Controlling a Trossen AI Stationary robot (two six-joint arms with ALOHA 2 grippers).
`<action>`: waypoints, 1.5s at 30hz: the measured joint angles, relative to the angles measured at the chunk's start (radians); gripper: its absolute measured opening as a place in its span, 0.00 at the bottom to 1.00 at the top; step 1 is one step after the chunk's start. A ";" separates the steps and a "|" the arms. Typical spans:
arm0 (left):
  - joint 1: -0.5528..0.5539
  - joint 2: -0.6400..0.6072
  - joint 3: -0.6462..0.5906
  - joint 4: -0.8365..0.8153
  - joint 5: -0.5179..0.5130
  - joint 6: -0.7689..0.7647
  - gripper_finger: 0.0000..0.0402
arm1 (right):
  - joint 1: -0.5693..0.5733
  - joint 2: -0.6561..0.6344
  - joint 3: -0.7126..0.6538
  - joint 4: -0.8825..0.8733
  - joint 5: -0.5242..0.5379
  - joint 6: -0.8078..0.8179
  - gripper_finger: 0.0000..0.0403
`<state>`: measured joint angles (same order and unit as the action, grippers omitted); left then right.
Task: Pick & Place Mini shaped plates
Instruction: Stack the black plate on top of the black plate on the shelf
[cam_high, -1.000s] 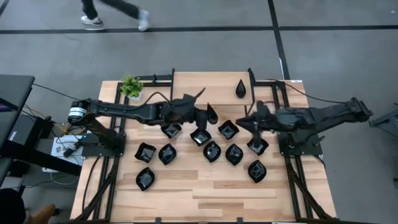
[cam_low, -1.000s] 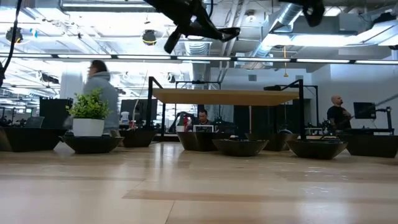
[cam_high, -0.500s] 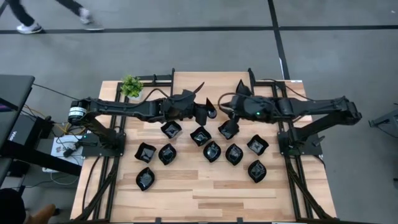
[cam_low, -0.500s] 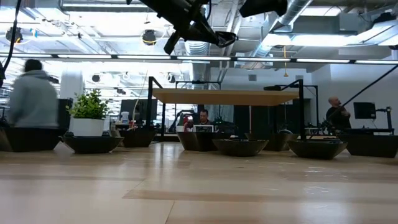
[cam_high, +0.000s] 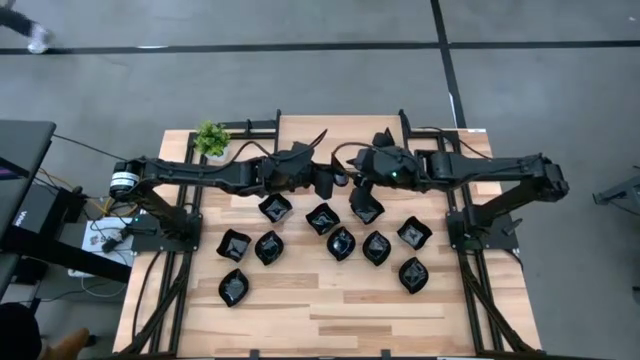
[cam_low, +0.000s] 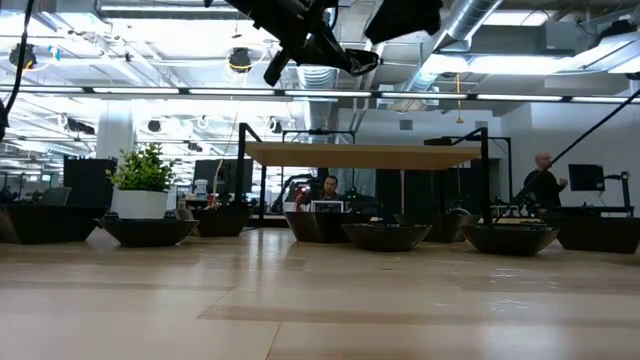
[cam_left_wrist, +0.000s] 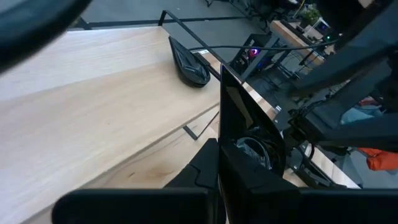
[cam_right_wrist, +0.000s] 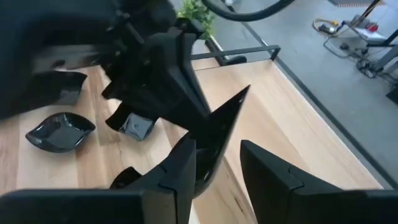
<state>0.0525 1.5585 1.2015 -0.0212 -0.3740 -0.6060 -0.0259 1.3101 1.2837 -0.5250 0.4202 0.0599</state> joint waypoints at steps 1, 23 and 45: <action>0.000 0.000 0.000 0.000 0.000 0.000 0.02 | -0.006 0.006 0.009 0.002 -0.004 0.000 0.30; 0.007 0.000 0.000 0.030 -0.004 0.007 0.02 | -0.040 0.054 0.045 -0.045 -0.031 0.028 0.30; 0.008 0.000 0.000 0.030 -0.004 0.007 0.02 | -0.067 0.069 0.045 -0.043 -0.030 0.028 0.17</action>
<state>0.0601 1.5581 1.2012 0.0090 -0.3777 -0.5991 -0.0925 1.3788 1.3285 -0.5682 0.3897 0.0879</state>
